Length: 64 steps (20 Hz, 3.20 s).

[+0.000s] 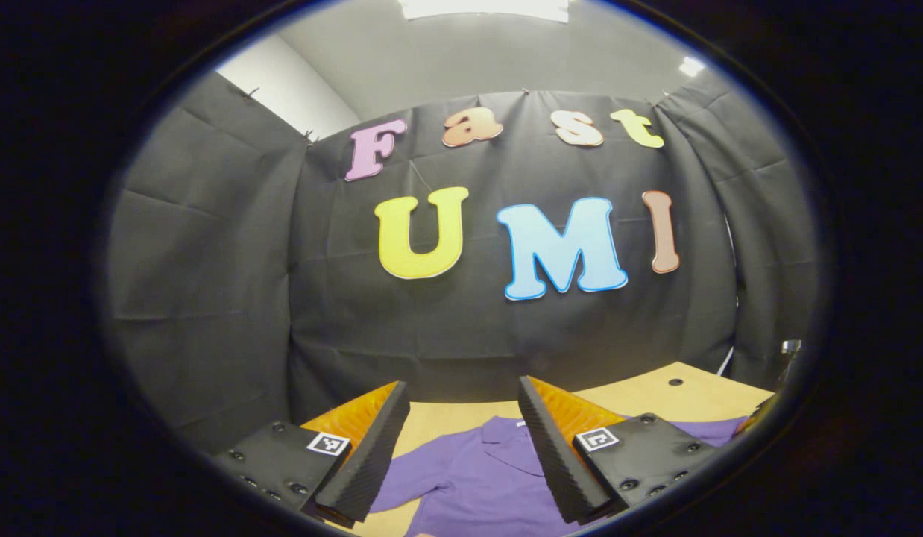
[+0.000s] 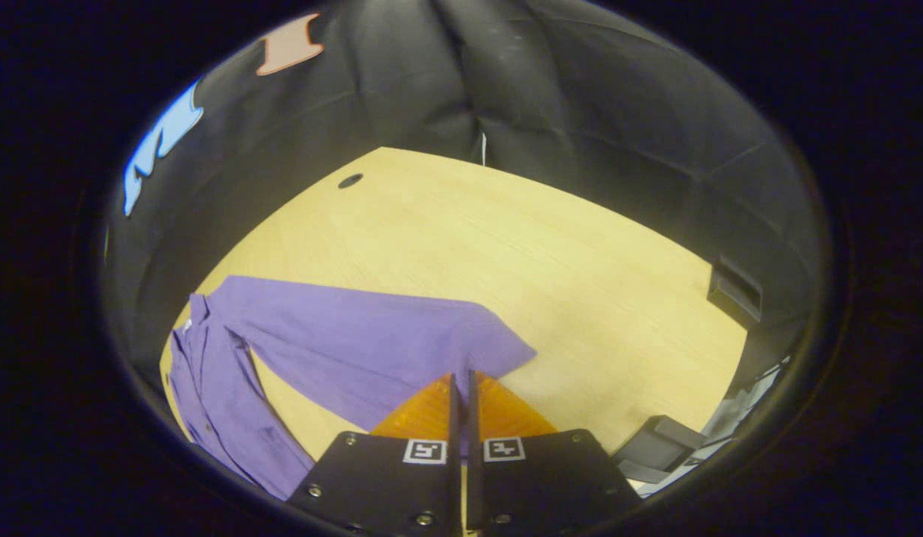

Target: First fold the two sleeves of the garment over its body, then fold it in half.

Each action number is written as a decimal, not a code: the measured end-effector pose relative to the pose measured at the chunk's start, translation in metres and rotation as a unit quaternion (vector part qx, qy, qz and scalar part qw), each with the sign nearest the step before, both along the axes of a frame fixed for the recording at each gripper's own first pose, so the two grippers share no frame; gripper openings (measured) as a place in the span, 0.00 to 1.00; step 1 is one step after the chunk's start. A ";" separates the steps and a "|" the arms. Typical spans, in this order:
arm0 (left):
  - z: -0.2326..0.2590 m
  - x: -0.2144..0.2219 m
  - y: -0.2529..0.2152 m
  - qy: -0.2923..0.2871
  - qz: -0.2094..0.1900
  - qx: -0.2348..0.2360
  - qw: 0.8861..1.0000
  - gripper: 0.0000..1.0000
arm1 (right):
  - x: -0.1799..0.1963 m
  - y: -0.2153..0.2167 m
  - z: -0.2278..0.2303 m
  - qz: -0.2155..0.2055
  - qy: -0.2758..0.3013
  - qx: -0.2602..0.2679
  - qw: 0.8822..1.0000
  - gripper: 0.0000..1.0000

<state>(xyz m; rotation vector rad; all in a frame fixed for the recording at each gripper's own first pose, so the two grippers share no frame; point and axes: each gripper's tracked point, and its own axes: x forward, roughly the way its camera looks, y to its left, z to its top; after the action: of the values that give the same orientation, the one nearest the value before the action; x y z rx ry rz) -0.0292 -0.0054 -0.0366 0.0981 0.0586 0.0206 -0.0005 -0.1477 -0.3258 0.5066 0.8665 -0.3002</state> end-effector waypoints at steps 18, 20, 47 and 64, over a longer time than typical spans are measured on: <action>-0.038 -0.002 0.033 0.042 0.028 -0.036 0.998 0.95 | 0.126 0.092 0.206 0.093 -0.220 0.043 0.970 0.03; -0.046 -0.002 0.044 0.050 0.036 -0.039 0.997 0.95 | 0.143 0.112 0.227 0.113 -0.241 0.037 0.963 0.00; -0.083 -0.070 0.162 0.081 0.143 -0.043 0.985 0.96 | 0.123 0.493 0.179 0.476 -0.210 -0.020 0.854 0.03; -0.133 -0.088 0.223 0.112 0.211 -0.071 0.968 0.96 | 0.099 0.513 0.170 0.509 -0.227 -0.102 0.824 0.92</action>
<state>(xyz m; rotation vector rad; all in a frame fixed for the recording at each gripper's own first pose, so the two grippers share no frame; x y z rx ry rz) -0.1174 0.2174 -0.1692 -0.0574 0.3059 0.4313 0.0986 0.3649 -0.1554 -0.1383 0.5219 0.6932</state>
